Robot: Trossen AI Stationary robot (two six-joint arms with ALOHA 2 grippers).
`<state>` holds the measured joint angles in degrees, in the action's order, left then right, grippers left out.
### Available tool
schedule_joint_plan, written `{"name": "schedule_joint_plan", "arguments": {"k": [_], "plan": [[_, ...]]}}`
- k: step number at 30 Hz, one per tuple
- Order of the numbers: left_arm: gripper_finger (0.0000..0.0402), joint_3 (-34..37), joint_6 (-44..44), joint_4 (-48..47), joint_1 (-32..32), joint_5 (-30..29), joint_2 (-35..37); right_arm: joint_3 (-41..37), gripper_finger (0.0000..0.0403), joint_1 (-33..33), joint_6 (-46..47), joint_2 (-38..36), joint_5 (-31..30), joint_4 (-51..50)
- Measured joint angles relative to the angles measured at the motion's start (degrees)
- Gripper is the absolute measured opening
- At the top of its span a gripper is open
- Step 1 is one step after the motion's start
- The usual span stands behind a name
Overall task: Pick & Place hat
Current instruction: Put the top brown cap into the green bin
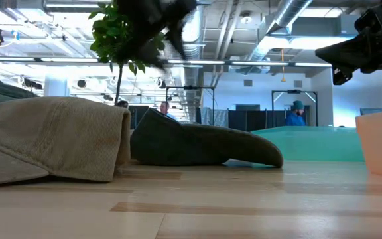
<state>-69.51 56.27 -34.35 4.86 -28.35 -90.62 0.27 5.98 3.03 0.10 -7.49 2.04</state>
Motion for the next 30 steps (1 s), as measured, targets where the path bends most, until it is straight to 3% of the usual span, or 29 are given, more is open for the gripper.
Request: {"name": "schedule_joint_plan", "arguments": {"k": [5,14,17,23,30], "plan": [[0.0229,2.9,12.7,-9.9,-0.6,1.0,0.8,0.0,0.0000,0.0,0.0,0.0,0.0,0.0],[0.0229,13.4,18.3,-12.3,-6.0,1.0,5.9,0.0,0.0000,0.0,0.0,0.0,0.0,0.0],[0.0229,18.1,18.7,-9.9,-8.3,1.0,8.5,0.0,0.0000,0.0,0.0,0.0,0.0,0.0],[0.0229,27.6,18.7,3.6,-13.5,0.1,14.1,0.0,0.0000,0.0,0.0,0.0,0.0,0.1],[0.0229,33.5,17.1,12.1,-18.1,1.1,13.3,0.0,0.0000,0.0,0.0,0.0,0.0,0.1]]}}
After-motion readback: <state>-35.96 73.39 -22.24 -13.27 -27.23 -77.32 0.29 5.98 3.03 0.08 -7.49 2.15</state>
